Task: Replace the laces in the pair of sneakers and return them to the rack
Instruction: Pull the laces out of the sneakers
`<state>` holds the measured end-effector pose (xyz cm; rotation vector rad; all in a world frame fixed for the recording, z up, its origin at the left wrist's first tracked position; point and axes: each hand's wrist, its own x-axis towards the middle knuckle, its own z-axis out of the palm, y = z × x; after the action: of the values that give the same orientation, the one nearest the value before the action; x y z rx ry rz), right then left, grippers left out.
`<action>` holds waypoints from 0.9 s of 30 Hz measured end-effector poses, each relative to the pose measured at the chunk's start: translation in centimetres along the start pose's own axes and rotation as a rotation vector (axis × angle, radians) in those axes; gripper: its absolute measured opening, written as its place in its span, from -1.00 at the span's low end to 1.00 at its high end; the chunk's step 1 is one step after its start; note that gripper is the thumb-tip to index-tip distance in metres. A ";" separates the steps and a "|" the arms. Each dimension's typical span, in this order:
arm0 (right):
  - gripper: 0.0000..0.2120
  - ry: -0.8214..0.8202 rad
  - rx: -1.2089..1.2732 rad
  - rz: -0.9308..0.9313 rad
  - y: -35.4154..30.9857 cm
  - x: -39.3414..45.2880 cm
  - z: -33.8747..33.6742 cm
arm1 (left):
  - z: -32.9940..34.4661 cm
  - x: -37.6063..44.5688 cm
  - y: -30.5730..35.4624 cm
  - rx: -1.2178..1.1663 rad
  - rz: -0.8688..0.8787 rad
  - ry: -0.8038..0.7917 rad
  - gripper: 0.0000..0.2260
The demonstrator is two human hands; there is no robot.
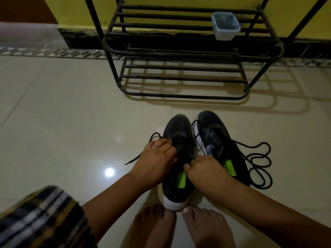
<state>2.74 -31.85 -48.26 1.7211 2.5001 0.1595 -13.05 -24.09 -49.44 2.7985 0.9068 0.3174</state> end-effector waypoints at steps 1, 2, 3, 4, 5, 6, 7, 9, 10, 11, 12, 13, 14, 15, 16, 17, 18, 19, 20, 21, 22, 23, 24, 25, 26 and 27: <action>-0.61 0.000 0.001 0.002 0.0 0.0 0.0 | 0.1 0.0 0.1 0.005 -0.021 0.002 -0.81; -0.61 0.002 0.000 0.004 0.1 0.0 0.1 | 0.2 0.0 0.2 0.016 -0.041 -0.002 -0.81; -0.61 0.003 0.000 0.008 0.1 -0.1 0.2 | 0.3 0.0 0.4 0.033 -0.057 -0.006 -0.79; -0.61 0.002 0.001 0.010 0.1 -0.1 0.3 | 0.3 0.1 0.7 0.049 -0.077 -0.011 -0.76; -0.61 0.001 0.005 0.013 0.1 -0.2 0.4 | 0.4 0.1 0.9 0.052 -0.096 -0.010 -0.71; -0.61 0.002 0.010 0.015 0.1 -0.3 0.5 | 0.6 0.1 0.9 0.025 -0.114 -0.004 -0.67; -0.61 0.005 0.014 0.018 0.1 -0.4 0.6 | 0.6 0.1 0.7 -0.035 -0.127 0.004 -0.65; -0.62 0.013 0.016 0.023 0.1 -0.4 0.6 | 0.7 0.0 0.4 -0.215 -0.166 0.027 -0.67; -0.62 0.014 0.012 0.024 0.1 -0.5 0.6 | 0.7 -0.2 0.3 -0.307 -0.205 0.052 -0.70; -0.63 0.011 0.007 0.026 0.0 -0.5 0.7 | 0.5 -0.4 0.4 -0.412 -0.254 0.079 -0.73; -0.63 0.005 0.003 0.026 -0.1 -0.5 0.8 | 0.2 -0.6 0.6 -0.532 -0.314 0.118 -0.76; -0.63 -0.004 -0.001 0.026 -0.1 -0.6 0.8 | -0.4 -0.6 0.9 -0.682 -0.402 0.167 -0.79; -0.62 -0.011 -0.005 0.027 -0.2 -0.5 0.9 | -1.1 -0.4 1.2 -0.879 -0.533 0.226 -0.80; -0.62 -0.015 -0.009 0.029 -0.2 -0.5 0.9 | -1.7 -0.1 1.3 -1.104 -0.688 0.296 -0.79; -0.61 -0.017 -0.009 0.033 -0.1 -0.5 0.9 | -2.1 0.2 1.1 -1.307 -0.851 0.361 -0.78; -0.60 -0.017 -0.005 0.036 -0.1 -0.4 0.9 | -2.4 0.5 0.8 -1.463 -0.992 0.404 -0.78; -0.59 -0.016 0.001 0.039 -0.1 -0.4 0.8 | -2.6 0.6 0.4 -1.583 -1.085 0.422 -0.78; -0.59 -0.015 0.007 0.040 -0.1 -0.4 0.8 | -2.9 0.6 0.1 -1.678 -1.137 0.426 -0.77; -0.59 -0.014 0.013 0.040 -0.1 -0.4 0.7 | -3.2 0.6 -0.1 -1.747 -1.158 0.417 -0.76; -0.59 -0.016 0.014 0.039 -0.2 -0.4 0.7 | -3.5 0.6 -0.2 -1.774 -1.164 0.392 -0.76; -0.59 -0.021 0.014 0.041 -0.1 -0.4 0.6 | -3.6 0.6 -0.1 -1.746 -1.160 0.347 -0.79; -0.59 -0.022 0.013 0.039 -0.1 -0.4 0.6 | -3.5 0.5 -0.1 -1.662 -1.143 0.294 -0.83; -0.59 -0.023 0.010 0.034 0.0 -0.4 0.6 | -3.2 0.4 -0.1 -1.526 -1.120 0.254 -0.88; -0.59 -0.027 0.003 0.030 0.0 -0.4 0.6 | -3.0 0.4 -0.2 -1.381 -1.085 0.239 -0.93; -0.59 -0.034 -0.010 0.027 0.1 -0.4 0.6 | -2.6 0.3 -0.2 -1.236 -1.024 0.241 -0.90; -0.60 -0.041 -0.021 0.022 0.1 -0.4 0.5 | -2.3 0.2 -0.3 -1.079 -0.938 0.257 -0.80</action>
<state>3.03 -32.18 -48.78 1.7269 2.4432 0.1500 -13.62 -23.49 -47.23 1.2240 1.4012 0.7165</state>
